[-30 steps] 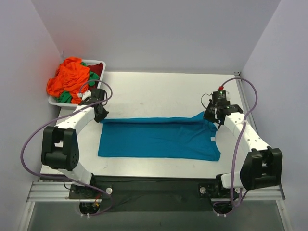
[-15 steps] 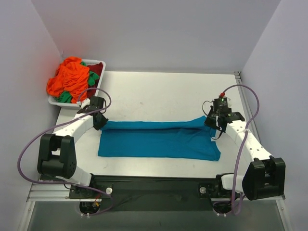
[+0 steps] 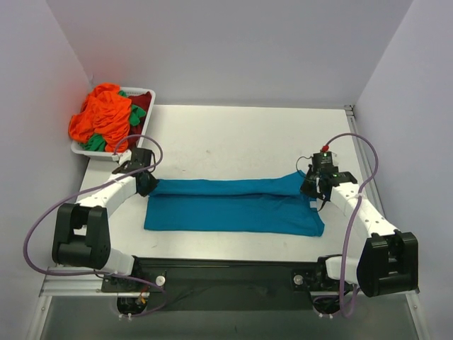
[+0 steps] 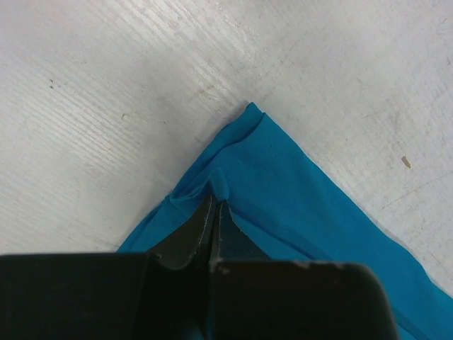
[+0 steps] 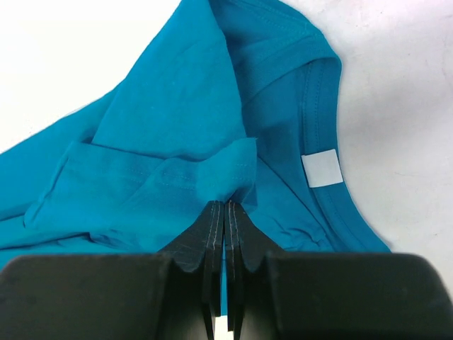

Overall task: Fold and stack the t-shirts
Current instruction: Fold the other side of the tshirt into a rectangle

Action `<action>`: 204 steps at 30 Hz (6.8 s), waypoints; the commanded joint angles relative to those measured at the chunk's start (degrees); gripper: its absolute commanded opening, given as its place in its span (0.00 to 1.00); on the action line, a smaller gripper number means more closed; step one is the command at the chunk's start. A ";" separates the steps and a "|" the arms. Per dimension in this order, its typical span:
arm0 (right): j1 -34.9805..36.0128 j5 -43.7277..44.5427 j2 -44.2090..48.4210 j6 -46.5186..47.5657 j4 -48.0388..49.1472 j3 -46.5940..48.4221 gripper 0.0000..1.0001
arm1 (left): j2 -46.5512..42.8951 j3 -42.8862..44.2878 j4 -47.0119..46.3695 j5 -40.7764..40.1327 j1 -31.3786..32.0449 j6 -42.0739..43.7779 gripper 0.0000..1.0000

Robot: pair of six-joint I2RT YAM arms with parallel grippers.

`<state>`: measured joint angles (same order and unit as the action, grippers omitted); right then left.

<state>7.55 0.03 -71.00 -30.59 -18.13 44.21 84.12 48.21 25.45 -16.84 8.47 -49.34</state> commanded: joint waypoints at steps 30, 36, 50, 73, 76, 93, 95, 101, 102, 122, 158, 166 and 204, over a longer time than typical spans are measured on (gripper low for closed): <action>1.59 -5.74 -0.42 2.02 2.92 1.40 0.38 | -12.23 -4.18 -10.33 4.01 2.51 3.29 0.52; 6.84 -5.49 -14.94 3.43 3.54 12.47 0.37 | -4.58 -0.31 -10.16 3.75 6.38 3.38 0.49; 16.79 5.59 -29.63 3.96 2.40 21.45 0.38 | -3.70 -2.15 -10.86 3.13 7.79 4.60 0.48; 22.41 6.73 -12.94 -1.75 2.57 7.57 0.00 | -6.94 -6.98 -11.13 2.69 6.65 3.47 0.47; 24.08 7.61 -11.10 -2.89 2.83 5.28 0.00 | -8.70 -8.83 -12.00 2.87 6.04 3.20 0.46; 28.22 10.16 -6.61 -6.94 5.30 -3.77 0.00 | -17.32 -13.31 -11.74 4.27 3.92 1.71 0.46; 28.39 10.16 -6.43 -7.20 5.65 -4.30 0.00 | -17.67 -13.23 -11.74 4.71 3.92 1.44 0.46; 29.54 9.46 -5.03 -8.26 6.00 -4.92 0.09 | -16.01 -13.40 -13.49 7.16 3.92 1.44 0.45; 29.45 9.29 -4.59 -8.35 6.00 -4.92 0.15 | -15.48 -13.40 -15.15 8.22 4.10 1.88 0.44; 19.24 8.67 4.65 -4.57 -2.53 -4.74 0.38 | -4.58 -7.25 -27.21 22.46 19.03 7.59 0.46; 2.65 -2.76 17.83 -3.86 -4.02 -14.06 0.36 | 25.31 19.99 -23.37 10.52 52.79 -7.96 0.46; 1.85 -3.28 18.27 -3.42 -4.02 -14.15 0.36 | 27.50 23.16 -19.21 7.35 54.28 -7.08 0.44; 0.36 -1.79 12.73 -5.80 -1.82 -16.61 0.26 | 21.97 21.23 -14.03 3.57 53.85 -4.09 0.00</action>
<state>8.23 -3.22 -57.23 -35.33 -19.92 28.14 107.31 69.95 10.68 -12.25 62.78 -54.15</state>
